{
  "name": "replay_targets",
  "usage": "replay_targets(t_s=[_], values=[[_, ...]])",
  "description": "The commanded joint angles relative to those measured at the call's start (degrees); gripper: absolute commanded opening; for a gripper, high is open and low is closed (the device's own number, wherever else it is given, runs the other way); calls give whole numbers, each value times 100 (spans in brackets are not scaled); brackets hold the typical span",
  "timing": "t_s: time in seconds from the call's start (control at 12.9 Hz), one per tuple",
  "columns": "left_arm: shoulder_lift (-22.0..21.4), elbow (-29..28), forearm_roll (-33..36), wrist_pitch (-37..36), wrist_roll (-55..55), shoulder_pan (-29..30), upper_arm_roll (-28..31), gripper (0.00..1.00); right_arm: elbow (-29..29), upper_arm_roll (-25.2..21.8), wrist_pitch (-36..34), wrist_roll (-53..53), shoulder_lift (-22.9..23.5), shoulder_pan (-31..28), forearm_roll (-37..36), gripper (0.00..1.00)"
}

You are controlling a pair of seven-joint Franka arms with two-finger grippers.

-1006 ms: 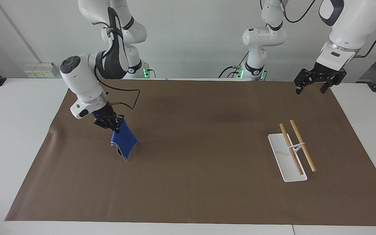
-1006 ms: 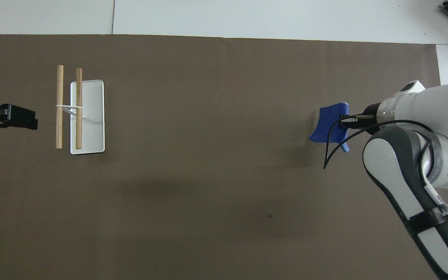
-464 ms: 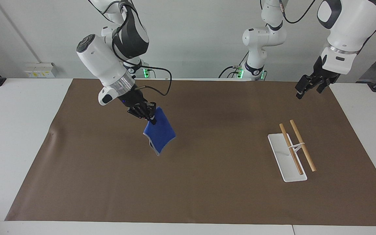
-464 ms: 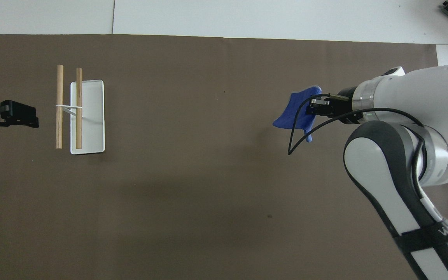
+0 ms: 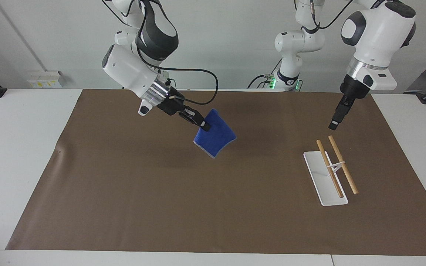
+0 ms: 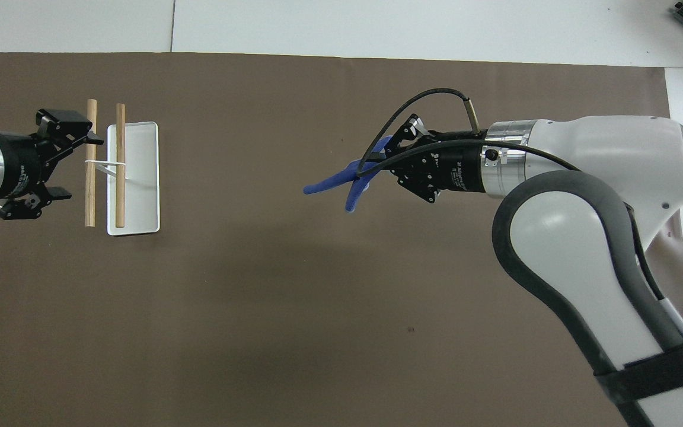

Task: Right arm passes towel to left arm to hang
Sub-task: 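Lift the towel with the right gripper while the left gripper approaches, then grasp the towel with the left gripper and open the right gripper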

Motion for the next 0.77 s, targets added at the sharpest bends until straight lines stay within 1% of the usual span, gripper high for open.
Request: replay_targets(t_s=[0.0, 0.08, 0.15, 0.31, 0.39, 0.46, 0.54, 0.7], values=[[-172, -517, -112, 676, -1447, -23, -191, 100, -160, 20, 859, 730, 75, 505, 674, 0], [-154, -534, -121, 756, -1870, -23, -322, 100, -213, 20, 1272, 855, 111, 760, 903, 0], [-145, -561, -130, 852, -2222, -31, -428, 100, -231, 20, 1529, 908, 189, 928, 1140, 0], [-137, -587, -348, 915, -2558, -40, -770, 100, -231, 20, 1881, 1014, 295, 1174, 1685, 0], [-67, -596, -471, 1011, -2786, -49, -894, 100, -231, 20, 1987, 1049, 330, 1236, 1861, 0], [-23, -613, -481, 1238, -3215, -66, -1034, 100, -231, 20, 2023, 1136, 365, 1246, 2046, 0], [82, -631, -481, 1510, -3593, -66, -1149, 100, -223, 20, 2058, 1137, 374, 1263, 2187, 0], [485, -658, -481, 2055, -3790, -75, -1369, 100, -170, 20, 2128, 1120, 383, 1351, 2311, 0]])
